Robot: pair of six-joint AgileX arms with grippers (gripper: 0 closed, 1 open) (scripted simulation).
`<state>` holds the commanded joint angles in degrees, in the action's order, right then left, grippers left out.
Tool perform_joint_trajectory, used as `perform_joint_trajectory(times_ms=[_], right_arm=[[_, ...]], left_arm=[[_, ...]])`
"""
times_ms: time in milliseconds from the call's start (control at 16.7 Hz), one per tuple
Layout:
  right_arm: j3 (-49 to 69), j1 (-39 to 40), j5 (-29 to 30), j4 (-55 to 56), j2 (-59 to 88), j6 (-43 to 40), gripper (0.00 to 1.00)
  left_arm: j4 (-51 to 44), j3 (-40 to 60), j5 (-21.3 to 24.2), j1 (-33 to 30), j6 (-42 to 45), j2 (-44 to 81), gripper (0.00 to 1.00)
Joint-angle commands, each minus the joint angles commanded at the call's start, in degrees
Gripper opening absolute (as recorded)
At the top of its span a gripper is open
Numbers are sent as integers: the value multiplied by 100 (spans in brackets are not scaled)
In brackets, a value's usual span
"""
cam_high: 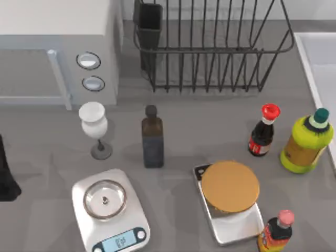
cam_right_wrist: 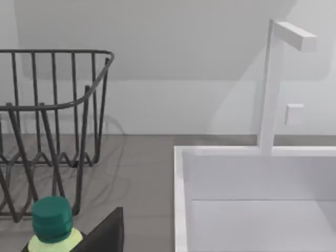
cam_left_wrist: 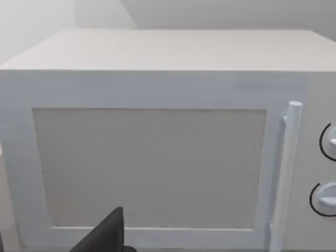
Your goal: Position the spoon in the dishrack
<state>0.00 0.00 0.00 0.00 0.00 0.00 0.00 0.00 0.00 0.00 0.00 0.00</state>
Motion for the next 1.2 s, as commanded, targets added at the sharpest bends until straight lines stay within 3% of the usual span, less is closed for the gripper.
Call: perform_joint_trajectory(times_ms=[180, 420, 1200], right_arm=[[62, -38, -3, -61, 68, -60, 100], [751, -494, -11, -758, 921, -736, 100], [4562, -3138, 33, -4961, 7132, -4757, 100]], left_arm=[[0, 0, 0, 0, 0, 0, 100], [0, 0, 0, 0, 0, 0, 100], [0, 0, 0, 0, 0, 0, 100]])
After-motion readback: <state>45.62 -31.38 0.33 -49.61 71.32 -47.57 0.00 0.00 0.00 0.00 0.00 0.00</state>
